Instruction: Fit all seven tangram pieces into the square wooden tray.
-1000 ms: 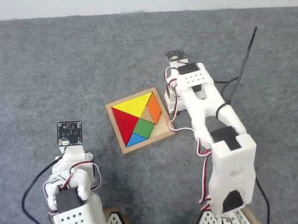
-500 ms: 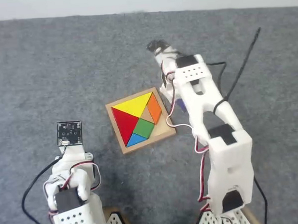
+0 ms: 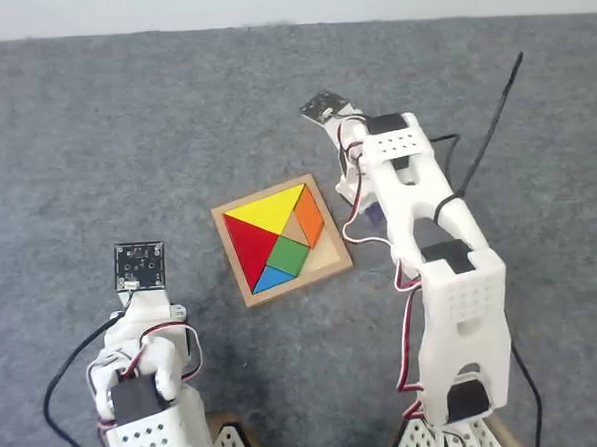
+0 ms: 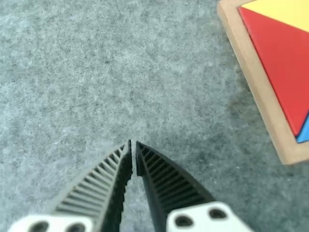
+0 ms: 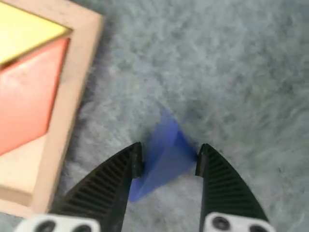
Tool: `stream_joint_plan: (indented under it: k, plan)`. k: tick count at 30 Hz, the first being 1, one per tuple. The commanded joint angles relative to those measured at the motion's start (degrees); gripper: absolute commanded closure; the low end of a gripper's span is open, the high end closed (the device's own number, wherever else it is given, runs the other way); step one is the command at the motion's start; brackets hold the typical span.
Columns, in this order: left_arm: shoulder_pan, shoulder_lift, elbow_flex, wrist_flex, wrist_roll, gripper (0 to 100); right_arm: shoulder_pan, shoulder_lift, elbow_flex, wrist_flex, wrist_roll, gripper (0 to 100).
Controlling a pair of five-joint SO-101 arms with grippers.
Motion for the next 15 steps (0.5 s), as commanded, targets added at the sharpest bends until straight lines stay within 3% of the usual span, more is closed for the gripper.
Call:
stream_joint_plan:
  k: [1, 5, 9, 15]
  plan:
    - [-0.18, -1.05, -0.48, 0.26, -0.53, 98, 1.80, -0.31, -1.76, 0.48, -3.87, 81.3]
    - [-0.18, -1.05, -0.48, 0.26, -0.53, 98, 1.71, -0.40, -1.49, 1.01, -5.98, 85.4]
    - [-0.18, -1.05, -0.48, 0.26, -0.53, 98, 1.45, -1.01, -1.85, 1.54, -11.08, 98.6]
    - [-0.18, -1.05, -0.48, 0.26, -0.53, 98, 1.27, -3.82, -5.36, 8.48, -18.29, 99.1]
